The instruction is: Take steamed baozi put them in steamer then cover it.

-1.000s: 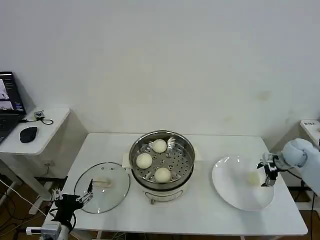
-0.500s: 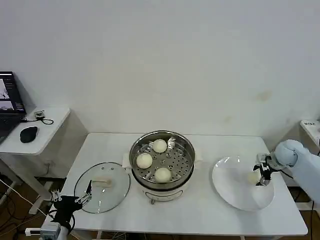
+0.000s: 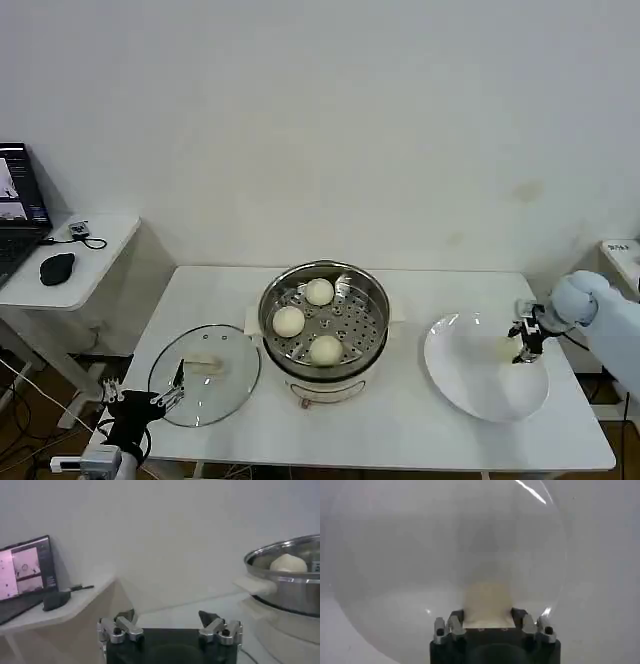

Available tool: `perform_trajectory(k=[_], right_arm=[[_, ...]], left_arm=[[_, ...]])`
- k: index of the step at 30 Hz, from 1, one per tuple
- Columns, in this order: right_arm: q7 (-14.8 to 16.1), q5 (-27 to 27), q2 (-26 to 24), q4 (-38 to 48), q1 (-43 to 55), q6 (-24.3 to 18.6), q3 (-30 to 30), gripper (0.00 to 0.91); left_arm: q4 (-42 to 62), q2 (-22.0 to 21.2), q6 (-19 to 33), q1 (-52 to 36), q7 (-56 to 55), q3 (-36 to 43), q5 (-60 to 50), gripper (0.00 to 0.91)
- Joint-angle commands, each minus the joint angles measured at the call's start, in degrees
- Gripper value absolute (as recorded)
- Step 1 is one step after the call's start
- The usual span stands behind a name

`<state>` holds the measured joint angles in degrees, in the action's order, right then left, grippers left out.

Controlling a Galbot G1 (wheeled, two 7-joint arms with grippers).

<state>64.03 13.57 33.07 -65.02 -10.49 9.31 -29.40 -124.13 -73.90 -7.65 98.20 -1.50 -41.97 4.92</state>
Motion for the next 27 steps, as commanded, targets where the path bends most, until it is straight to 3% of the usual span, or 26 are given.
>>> perform_trajectory(k=[1,7,12,16,20,24,27], right_arm=[[1.77,-3.7,-4.14,-8.8,10.45,1.85,-7.22,0.645],[2.41,-8.5,-4.67,-15.71,24.66,4.53,-11.8,0.645],[0.42,-14.57,-1.39,-19.64,36.17,7.73,-20.99,0.655],[-2.45,-18.76,3.04,-24.35,42.33,11.05,-26.61,0.655],[-7.48,-26.03,8.92,-29.37,45.53,19.25,-30.9,0.655],[-13.62,-33.49,15.54,-28.48,46.86,26.42,-34.07,0.655],[-15.62,-37.26,19.66,-26.67,46.31,27.99,-34.31,0.655]], left_arm=[[-0.86,0.08,-0.34,-0.06,0.08,0.33,-0.12,0.907],[-2.18,0.22,-0.78,-0.31,0.14,0.51,-0.52,0.907],[-3.04,0.14,-1.12,-0.58,0.2,0.64,-0.96,0.907],[-3.07,0.21,-1.22,-0.62,0.2,0.49,-1.04,0.907],[-3.2,0.31,-1.25,-0.42,0.19,0.18,-1.22,0.907],[-3.31,0.13,-1.19,-0.19,0.18,-0.2,-1.2,0.907],[-3.15,-0.05,-1.1,-0.19,0.18,-0.26,-1.29,0.907]])
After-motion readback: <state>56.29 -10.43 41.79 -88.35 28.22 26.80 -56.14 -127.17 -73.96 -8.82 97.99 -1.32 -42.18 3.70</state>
